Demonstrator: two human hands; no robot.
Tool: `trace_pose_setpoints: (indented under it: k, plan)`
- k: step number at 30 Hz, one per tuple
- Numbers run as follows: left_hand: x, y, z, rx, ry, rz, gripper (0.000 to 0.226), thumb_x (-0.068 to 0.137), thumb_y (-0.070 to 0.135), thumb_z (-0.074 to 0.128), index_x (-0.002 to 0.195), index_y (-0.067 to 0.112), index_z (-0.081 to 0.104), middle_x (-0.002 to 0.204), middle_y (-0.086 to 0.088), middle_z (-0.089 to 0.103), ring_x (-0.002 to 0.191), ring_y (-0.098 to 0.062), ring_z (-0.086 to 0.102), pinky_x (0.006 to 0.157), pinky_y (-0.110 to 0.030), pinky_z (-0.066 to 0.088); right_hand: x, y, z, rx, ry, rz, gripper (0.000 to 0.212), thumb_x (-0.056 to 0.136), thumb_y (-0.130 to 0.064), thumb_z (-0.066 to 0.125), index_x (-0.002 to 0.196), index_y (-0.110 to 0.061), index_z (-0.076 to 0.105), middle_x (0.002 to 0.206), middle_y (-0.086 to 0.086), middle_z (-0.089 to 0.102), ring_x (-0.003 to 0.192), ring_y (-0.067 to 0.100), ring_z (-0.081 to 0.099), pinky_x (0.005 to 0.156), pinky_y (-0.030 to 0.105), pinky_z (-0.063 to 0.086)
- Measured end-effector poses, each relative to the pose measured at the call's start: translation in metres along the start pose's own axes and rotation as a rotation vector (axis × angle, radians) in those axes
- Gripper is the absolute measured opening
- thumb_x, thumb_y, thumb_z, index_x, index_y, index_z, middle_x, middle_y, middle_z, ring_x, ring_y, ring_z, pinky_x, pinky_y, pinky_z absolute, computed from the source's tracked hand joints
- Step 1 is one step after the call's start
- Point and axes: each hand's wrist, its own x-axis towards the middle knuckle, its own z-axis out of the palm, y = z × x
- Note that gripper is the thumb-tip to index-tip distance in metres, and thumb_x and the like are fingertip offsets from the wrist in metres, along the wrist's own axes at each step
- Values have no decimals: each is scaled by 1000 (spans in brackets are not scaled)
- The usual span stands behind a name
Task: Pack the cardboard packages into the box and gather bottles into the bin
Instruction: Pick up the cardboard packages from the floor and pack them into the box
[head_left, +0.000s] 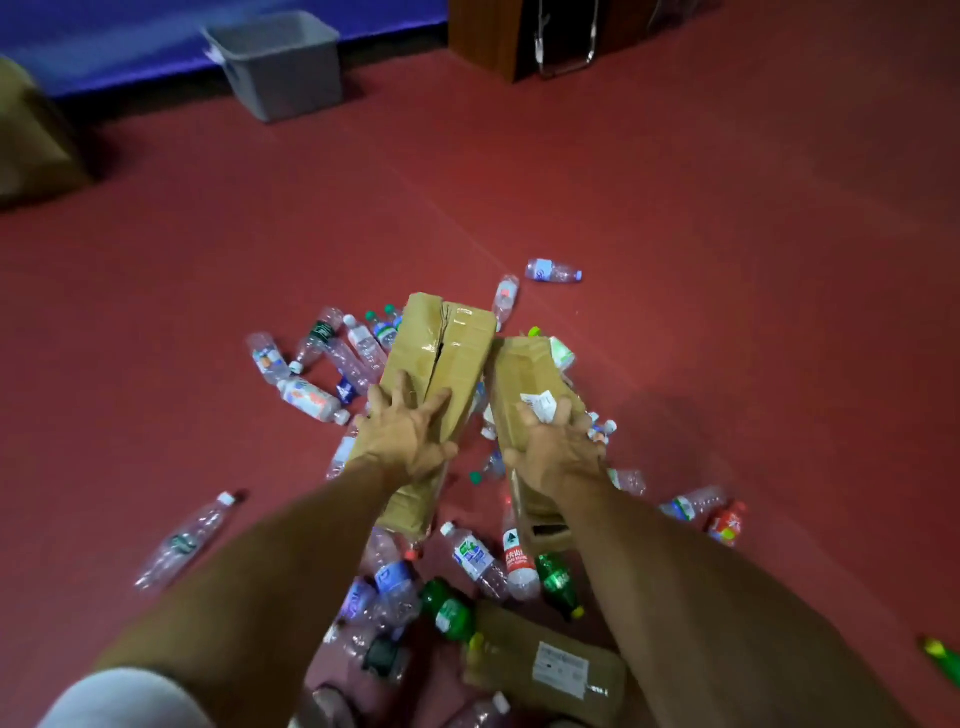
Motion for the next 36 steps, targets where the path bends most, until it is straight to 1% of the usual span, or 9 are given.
trace_pose_setpoints:
  k: [2, 5, 8, 12, 16, 20, 23, 30, 36]
  plan:
    - [-26, -5, -65, -20, 42, -42, 83, 83, 65, 59, 152, 51, 16, 162, -12, 0, 140, -47, 13, 107, -60, 33, -72, -54, -85, -13, 44, -85, 91, 74, -68, 53, 153, -43, 14, 159, 19, 23, 138, 47, 32, 104, 63, 37]
    - [-65, -17, -154, -45, 90, -122, 81, 84, 66, 56, 152, 52, 14, 163, -14, 1, 142, -49, 12, 108, -64, 31, -149, -117, -181, -92, 48, -203, 80, 93, -50, 57, 158, -36, 13, 160, 22, 12, 142, 48, 22, 111, 59, 32]
    - [-101, -32, -232, -57, 122, -229, 80, 86, 67, 54, 152, 53, 11, 163, -13, -1, 143, -49, 9, 108, -64, 32, -197, -163, -246, -97, 49, -315, 78, 96, -47, 55, 159, -34, 10, 161, 22, 14, 143, 46, 22, 112, 59, 31]
    - [-151, -63, -314, -76, 226, -341, 78, 89, 65, 52, 152, 53, 8, 162, -12, 0, 140, -48, 15, 106, -63, 36, -248, -231, -310, -167, 80, -464, 74, 100, -42, 52, 160, -30, 9, 163, 22, 4, 147, 46, 14, 116, 56, 27]
    - [-185, -119, -370, -91, 300, -450, 78, 90, 62, 53, 152, 53, 8, 162, -12, 0, 140, -48, 14, 106, -64, 36, -264, -318, -330, -156, 105, -612, 79, 97, -43, 56, 159, -35, 8, 162, 22, 11, 143, 47, 21, 111, 58, 31]
    - [-206, -197, -400, -129, 345, -570, 76, 90, 62, 53, 152, 55, 9, 161, -13, 3, 138, -46, 18, 106, -62, 37, -285, -414, -327, -281, 212, -714, 73, 96, -51, 54, 156, -44, 12, 160, 16, -1, 139, 44, 17, 104, 56, 34]
    - [-205, -268, -423, -174, 375, -629, 72, 91, 62, 52, 152, 54, 14, 159, -14, 7, 136, -45, 22, 104, -59, 38, -294, -492, -318, -319, 221, -766, 72, 97, -52, 51, 156, -44, 11, 162, 16, -5, 141, 45, 14, 106, 57, 32]
    - [-193, -424, -489, -152, 431, -666, 71, 89, 63, 50, 151, 53, 17, 154, -11, 16, 130, -40, 27, 101, -56, 41, -294, -670, -305, -305, 256, -840, 59, 101, -49, 40, 155, -46, 15, 162, 15, -5, 142, 47, 12, 106, 61, 33]
    - [-169, -525, -524, -206, 433, -710, 71, 89, 63, 51, 151, 53, 19, 152, -9, 19, 126, -37, 29, 100, -55, 41, -269, -785, -313, -317, 268, -884, 60, 102, -49, 40, 155, -47, 12, 162, 15, -6, 143, 47, 12, 107, 62, 32]
